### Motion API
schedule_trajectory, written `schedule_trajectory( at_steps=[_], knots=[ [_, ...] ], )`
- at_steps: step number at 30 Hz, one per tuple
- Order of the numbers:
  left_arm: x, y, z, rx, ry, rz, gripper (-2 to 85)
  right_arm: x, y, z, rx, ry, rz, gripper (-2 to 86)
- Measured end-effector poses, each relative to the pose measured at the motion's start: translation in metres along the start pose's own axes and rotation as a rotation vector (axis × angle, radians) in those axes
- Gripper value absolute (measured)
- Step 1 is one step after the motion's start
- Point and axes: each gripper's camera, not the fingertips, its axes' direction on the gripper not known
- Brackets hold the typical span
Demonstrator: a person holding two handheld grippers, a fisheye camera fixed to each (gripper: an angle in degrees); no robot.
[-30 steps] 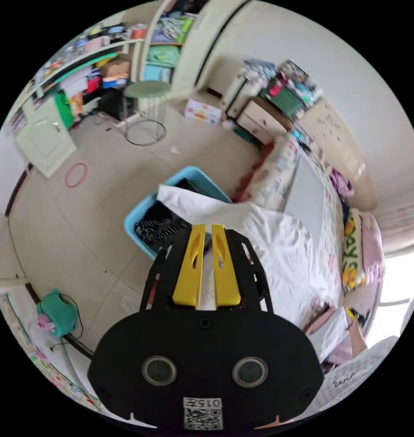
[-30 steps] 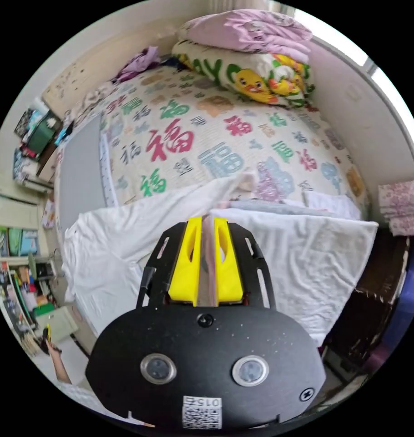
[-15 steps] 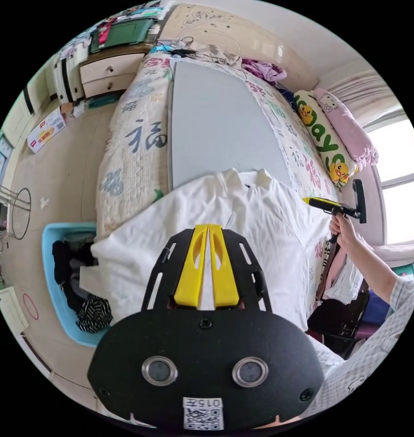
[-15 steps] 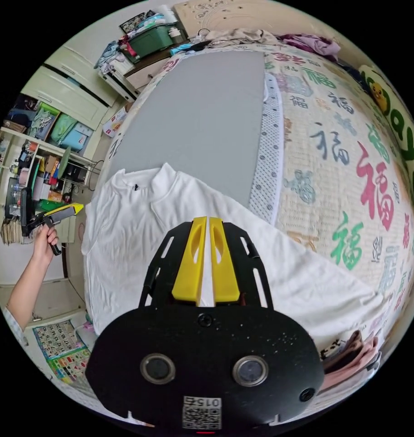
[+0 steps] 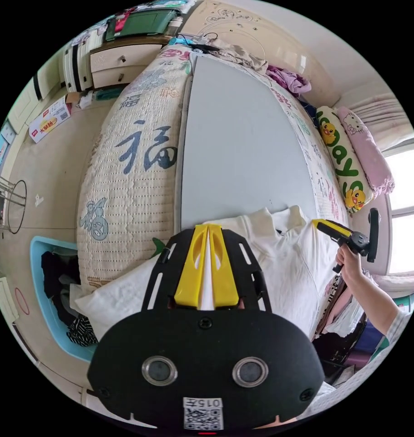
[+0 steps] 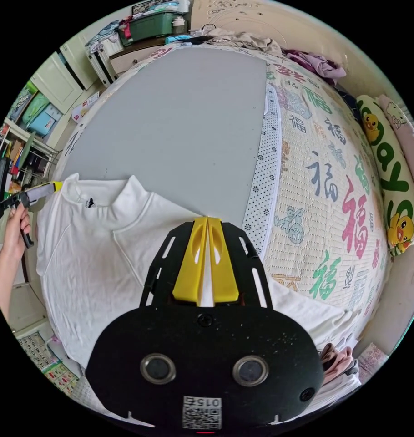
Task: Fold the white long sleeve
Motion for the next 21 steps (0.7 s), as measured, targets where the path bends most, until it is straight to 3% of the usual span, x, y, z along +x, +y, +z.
schedule_trajectory(
  at_steps=[6, 11, 14, 17, 19, 20, 21],
  knots=[
    [0.019, 0.007, 0.000, -0.017, -0.024, 0.003, -0.8, -0.003, 0.029, 0.021, -0.021, -0.088, 0.032, -0.6],
    [0.046, 0.078, -0.059, 0.180, 0.121, 0.102, -0.7, 0.009, 0.158, -0.035, 0.197, -0.325, -0.052, -0.3],
    [0.068, 0.158, -0.111, 0.290, 0.069, 0.096, -0.4, 0.002, 0.263, -0.055, 0.189, -0.241, -0.059, -0.3],
    [0.117, 0.252, -0.161, 0.432, -0.244, 0.164, 0.3, -0.031, 0.364, -0.090, 0.208, -0.062, -0.085, 0.1],
    [0.135, 0.306, -0.166, 0.553, -0.440, 0.058, 0.7, -0.054, 0.416, -0.104, 0.265, 0.106, -0.061, 0.5],
    [0.140, 0.333, -0.160, 0.601, -0.458, 0.017, 1.0, -0.061, 0.441, -0.099, 0.253, 0.158, 0.008, 0.8],
    [0.134, 0.342, -0.145, 0.451, -0.330, -0.024, 1.2, -0.063, 0.451, -0.090, 0.214, 0.140, 0.024, 1.0]
  ],
)
